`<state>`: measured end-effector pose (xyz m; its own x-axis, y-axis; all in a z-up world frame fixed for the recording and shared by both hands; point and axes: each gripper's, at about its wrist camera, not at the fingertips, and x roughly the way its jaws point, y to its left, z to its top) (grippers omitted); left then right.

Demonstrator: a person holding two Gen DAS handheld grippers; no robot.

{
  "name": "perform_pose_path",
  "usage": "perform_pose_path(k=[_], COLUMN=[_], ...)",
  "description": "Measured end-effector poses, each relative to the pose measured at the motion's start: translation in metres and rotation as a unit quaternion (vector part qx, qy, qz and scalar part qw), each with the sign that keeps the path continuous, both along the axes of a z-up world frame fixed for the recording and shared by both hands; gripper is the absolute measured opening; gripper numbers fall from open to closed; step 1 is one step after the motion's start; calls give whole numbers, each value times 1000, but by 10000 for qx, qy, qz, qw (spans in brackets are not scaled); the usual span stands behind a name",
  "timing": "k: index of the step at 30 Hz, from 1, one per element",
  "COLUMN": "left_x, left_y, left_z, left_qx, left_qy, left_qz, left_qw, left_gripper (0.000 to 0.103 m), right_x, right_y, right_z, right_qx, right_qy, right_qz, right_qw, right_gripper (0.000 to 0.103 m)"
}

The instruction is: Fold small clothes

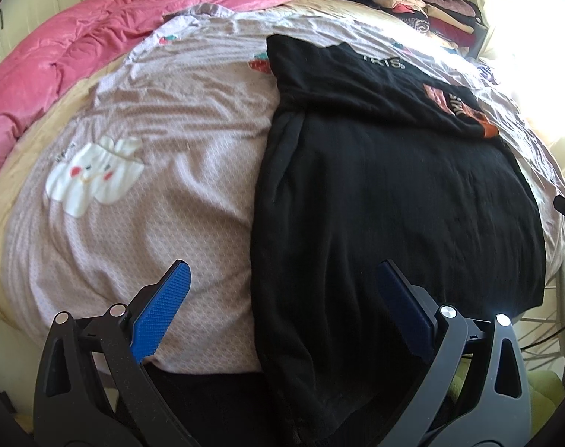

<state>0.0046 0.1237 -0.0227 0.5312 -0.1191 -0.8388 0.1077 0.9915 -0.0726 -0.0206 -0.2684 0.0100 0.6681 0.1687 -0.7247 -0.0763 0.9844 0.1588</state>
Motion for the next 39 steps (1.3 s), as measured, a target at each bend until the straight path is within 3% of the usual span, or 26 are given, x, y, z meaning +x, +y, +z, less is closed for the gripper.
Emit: perform_pose_path(k=[12,15,19,23,32,34,36,37,39], left_x=[-11,-13,-13,-13,-14,-13,-13,-14,-16], left_y=[5,8,10,12,18,18,15,14,12], left_z=[-15,-19,-21,-21,-22,-23,-23,-21,-18], left_qx=[-330,-477,-551,-589,-716,-709,-703,-782,-873], left_qy=[125,166,204,181,219,237,232,215,154], left_qz=[9,28,56,97,126,122,83,23,-37], left_qw=[9994,9987,9983,9981,9971,9971,9972,9967,9961], left_gripper=[92,82,60,38,33,33,23,7,3], right_x=[-18,-23,-24,-22,-20,-21,-20,-20,-19], right_y=[-15,-13,-14,-16,-24,-20,-17,-15,-15], right_z=[-24,-31,-36,-43,-56,-56,-57,-57,-54], right_qx=[23,-11,45,178,187,188,199,204,258], right_qy=[282,334,397,525,689,690,684,669,611], right_qz=[35,98,134,218,78,212,296,347,378], right_qw=[9996,9994,9991,9982,9974,9972,9970,9969,9971], right_gripper=[71,71,69,46,44,35,21,15,7])
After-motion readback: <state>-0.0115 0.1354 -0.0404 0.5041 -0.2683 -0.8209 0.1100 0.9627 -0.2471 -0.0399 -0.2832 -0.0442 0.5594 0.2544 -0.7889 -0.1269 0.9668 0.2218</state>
